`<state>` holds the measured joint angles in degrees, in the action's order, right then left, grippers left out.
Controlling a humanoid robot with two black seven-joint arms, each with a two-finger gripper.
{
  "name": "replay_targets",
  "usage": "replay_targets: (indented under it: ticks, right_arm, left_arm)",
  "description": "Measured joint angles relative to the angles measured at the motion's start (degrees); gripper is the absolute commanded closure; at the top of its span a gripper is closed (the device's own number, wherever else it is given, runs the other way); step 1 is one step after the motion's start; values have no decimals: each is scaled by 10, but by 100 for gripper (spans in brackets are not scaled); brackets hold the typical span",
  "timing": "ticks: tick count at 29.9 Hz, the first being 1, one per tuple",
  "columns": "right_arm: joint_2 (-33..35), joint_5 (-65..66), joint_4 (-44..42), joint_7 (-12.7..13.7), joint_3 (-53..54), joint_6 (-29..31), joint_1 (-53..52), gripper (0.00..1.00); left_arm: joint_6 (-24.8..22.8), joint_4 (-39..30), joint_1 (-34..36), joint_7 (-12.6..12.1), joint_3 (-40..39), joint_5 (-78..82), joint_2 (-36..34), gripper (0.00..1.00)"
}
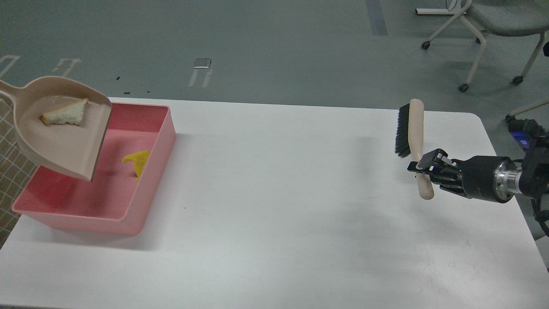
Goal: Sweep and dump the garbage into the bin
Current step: 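Tilt the dustpan with the left gripper to dump pieces into the bin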
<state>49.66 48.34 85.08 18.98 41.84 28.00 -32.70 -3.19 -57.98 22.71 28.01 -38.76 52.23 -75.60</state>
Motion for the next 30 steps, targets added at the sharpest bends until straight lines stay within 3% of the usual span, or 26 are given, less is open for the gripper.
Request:
replay_targets:
  ticks: [12,30]
  right_arm:
    - [-2,0,0,0,0,0,0,97]
    - [-3,0,0,0,0,0,0,97]
  left_arm:
    - [36,-12,22,0,-1,91,-4,100]
    - [32,-30,68,0,-1,108,-31,100]
